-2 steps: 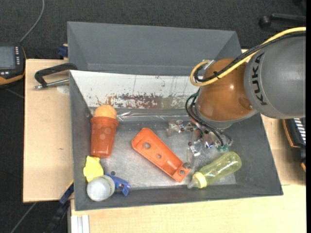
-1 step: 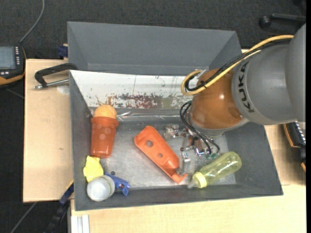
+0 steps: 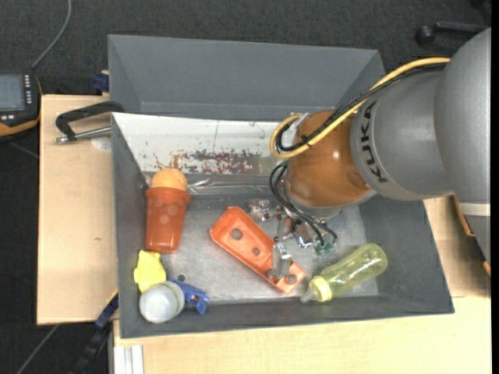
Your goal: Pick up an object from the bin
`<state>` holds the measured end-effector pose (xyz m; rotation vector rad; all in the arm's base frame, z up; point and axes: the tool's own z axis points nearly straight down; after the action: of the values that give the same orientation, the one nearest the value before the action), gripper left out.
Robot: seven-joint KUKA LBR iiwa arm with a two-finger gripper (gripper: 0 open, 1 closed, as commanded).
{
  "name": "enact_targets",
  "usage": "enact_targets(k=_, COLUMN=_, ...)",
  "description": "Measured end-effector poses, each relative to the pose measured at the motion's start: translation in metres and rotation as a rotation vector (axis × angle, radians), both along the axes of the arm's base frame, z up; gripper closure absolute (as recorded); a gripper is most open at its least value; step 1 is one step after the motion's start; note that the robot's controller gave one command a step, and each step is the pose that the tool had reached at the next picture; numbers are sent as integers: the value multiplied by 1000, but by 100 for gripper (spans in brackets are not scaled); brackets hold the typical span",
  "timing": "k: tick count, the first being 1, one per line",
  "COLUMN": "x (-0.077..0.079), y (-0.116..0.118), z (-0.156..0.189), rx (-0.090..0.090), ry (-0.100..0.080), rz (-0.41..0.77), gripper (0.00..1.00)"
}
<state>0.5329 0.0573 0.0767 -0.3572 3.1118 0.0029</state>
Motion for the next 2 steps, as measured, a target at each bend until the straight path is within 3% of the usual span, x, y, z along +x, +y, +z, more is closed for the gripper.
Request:
enact_targets(k=1, x=1, y=25, z=-2, rx=-1, ry=-2, rz=179, gripper=0)
enact_targets(k=2, x=7, y=84, z=-5, rx=2, ry=-7, rz=156, gripper=100)
